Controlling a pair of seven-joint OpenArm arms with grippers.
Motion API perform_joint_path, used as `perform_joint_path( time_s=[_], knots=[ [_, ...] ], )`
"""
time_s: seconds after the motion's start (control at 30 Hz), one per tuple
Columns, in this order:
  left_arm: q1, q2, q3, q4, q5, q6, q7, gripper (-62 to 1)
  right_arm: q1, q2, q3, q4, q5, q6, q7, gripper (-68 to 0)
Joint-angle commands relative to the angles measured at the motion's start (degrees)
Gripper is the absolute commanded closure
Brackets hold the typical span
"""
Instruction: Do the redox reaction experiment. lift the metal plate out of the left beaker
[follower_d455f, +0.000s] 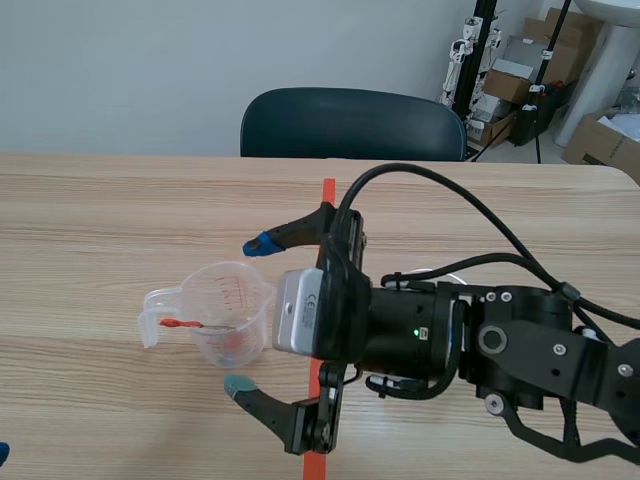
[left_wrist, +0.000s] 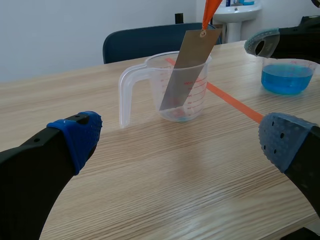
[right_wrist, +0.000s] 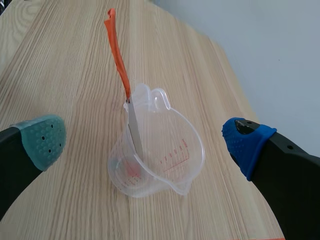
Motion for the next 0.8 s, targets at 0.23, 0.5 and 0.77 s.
perform_joint_path(
  time_s=[0.23,0.5,0.77],
  knots=[
    [0.33,-0.35,-0.15,0.68,-1.09,-1.38,-2.84,-62.3,4.02,-3.5,0.33,0.63,-0.72,-0.11,-4.09,-67.9],
    [0.33,-0.37,-0.15,0.68,-1.07,-1.38,-2.84,-62.3,4.59,-5.53,-0.44,0.46,-0.72,3.04,-6.6,-67.9],
    [0.33,-0.35,-0.15,0.68,-1.07,-1.38,-2.84,-62.3,4.61,-6.84,-1.88,0.0,-0.72,2.8,-8.85,-67.9]
  ],
)
